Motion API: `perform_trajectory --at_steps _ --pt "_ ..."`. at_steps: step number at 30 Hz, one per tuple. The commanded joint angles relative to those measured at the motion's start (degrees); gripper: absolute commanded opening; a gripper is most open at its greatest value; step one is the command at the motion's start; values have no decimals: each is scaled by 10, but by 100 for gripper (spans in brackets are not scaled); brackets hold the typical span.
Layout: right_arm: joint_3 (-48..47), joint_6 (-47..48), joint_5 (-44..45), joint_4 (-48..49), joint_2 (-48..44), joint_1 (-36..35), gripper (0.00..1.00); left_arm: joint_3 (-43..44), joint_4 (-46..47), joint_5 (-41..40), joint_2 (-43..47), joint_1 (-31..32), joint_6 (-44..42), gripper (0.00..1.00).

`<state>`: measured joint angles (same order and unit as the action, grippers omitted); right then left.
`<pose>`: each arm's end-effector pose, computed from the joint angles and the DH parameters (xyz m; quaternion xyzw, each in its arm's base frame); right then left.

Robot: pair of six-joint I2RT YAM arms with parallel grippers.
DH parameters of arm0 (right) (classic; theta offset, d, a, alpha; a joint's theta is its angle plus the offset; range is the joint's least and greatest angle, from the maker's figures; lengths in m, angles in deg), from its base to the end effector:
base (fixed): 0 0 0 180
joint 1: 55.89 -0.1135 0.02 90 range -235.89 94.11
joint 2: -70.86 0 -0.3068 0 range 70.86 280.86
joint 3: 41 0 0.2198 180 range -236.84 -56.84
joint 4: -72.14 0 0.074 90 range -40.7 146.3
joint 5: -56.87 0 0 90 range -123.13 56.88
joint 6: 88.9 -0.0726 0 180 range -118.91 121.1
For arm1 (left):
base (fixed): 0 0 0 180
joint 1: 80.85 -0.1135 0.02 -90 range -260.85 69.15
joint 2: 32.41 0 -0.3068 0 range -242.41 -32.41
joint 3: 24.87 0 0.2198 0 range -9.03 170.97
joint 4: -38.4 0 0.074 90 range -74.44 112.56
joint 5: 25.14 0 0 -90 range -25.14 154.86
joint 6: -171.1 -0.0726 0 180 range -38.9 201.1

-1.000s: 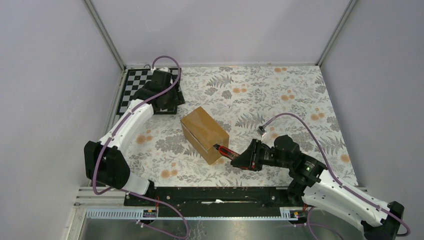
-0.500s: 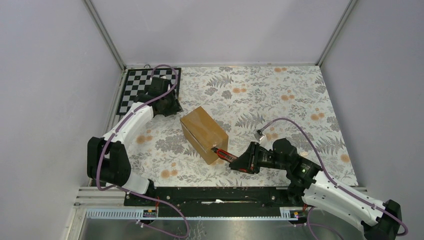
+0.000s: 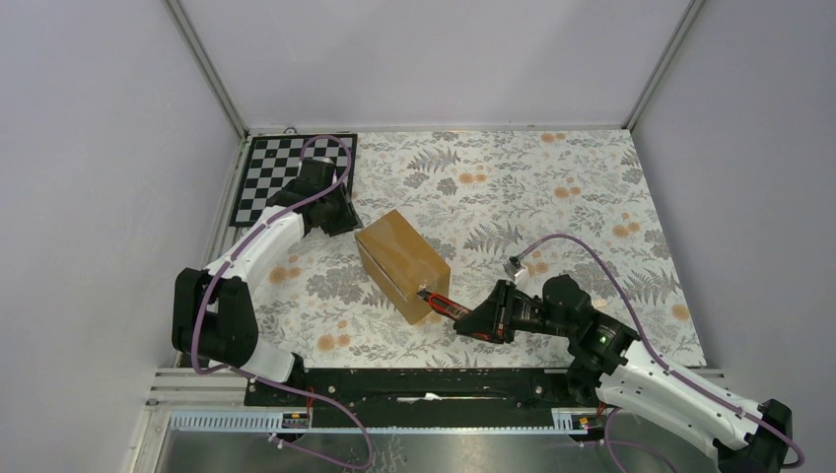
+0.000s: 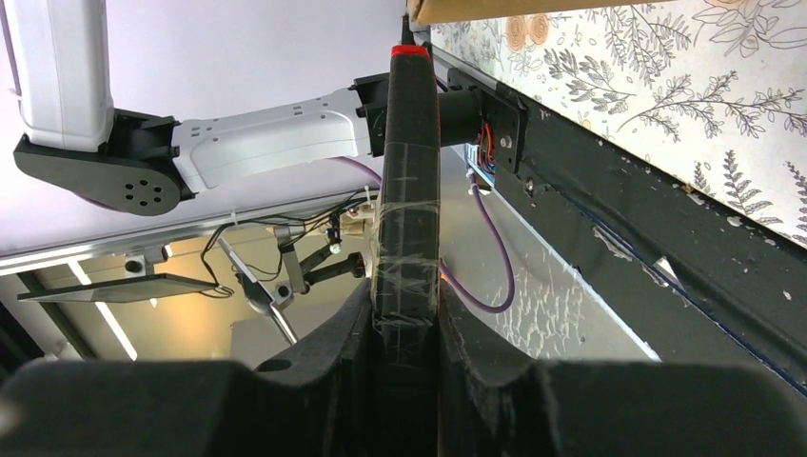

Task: Unpack the express box
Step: Cut the express box at the center of the board.

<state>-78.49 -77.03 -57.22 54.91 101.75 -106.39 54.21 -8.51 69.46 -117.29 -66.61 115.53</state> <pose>0.0490 0.1060 0.2704 0.0503 0.7627 0.6324 0.1260 0.2893 -0.0794 0.2804 -0.1533 0.9343 -0.1663 0.2754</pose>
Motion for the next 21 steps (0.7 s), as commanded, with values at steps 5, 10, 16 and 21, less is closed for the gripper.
perform_trajectory --at_steps 5,10,16,21 --pt "18 -26 -9 46 -1 1 0 -2 34 16 14 0 7 30" --pt "25 -34 -9 70 3 1 0 -5 36 20 15 1 7 30" --pt "26 -34 -16 73 0 1 0 -9 39 22 13 3 7 28" --pt "33 -43 -19 88 -2 1 0 -10 41 23 12 6 8 27"
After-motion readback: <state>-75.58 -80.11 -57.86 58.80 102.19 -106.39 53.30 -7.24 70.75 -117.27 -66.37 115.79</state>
